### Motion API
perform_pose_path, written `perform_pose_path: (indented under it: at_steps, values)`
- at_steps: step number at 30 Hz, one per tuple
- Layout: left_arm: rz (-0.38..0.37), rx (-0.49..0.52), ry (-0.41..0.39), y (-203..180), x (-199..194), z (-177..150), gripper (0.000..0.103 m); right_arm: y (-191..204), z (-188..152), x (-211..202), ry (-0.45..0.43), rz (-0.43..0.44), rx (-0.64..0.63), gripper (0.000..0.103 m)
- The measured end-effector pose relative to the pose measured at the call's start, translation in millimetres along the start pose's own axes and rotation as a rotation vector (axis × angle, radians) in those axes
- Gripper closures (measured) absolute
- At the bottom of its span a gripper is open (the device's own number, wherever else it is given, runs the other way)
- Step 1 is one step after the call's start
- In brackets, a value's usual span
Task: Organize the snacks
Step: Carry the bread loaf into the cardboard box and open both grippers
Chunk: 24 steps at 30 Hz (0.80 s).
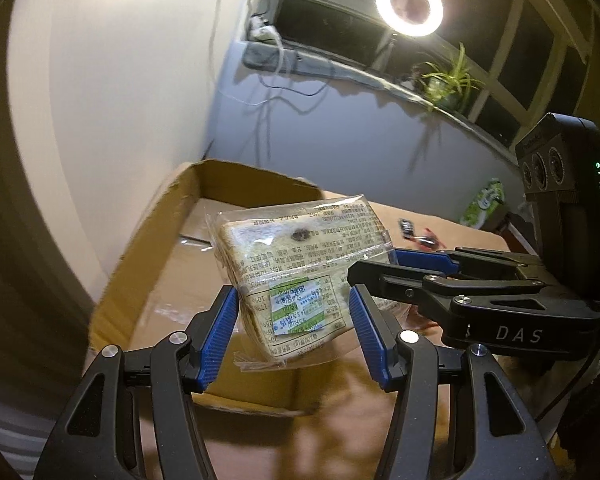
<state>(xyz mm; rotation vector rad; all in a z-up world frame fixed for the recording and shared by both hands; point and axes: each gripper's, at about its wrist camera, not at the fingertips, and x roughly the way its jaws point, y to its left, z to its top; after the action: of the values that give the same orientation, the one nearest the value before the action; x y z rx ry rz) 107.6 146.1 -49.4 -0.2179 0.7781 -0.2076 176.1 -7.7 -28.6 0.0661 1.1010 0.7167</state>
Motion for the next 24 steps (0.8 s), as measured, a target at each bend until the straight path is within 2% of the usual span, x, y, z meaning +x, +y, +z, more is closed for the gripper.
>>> perform_pose_path:
  at_steps: [9,17,24]
  values:
    - [0.022,-0.037,0.041,32,15,0,0.048,6,15,46,0.050,0.027,0.002,0.056]
    - [0.059,-0.056,0.050,49,17,-2,0.048,20,21,65,0.067,0.025,-0.041,0.056]
    - [0.097,-0.043,0.062,47,19,-5,0.048,27,19,71,0.076,-0.002,-0.078,0.056]
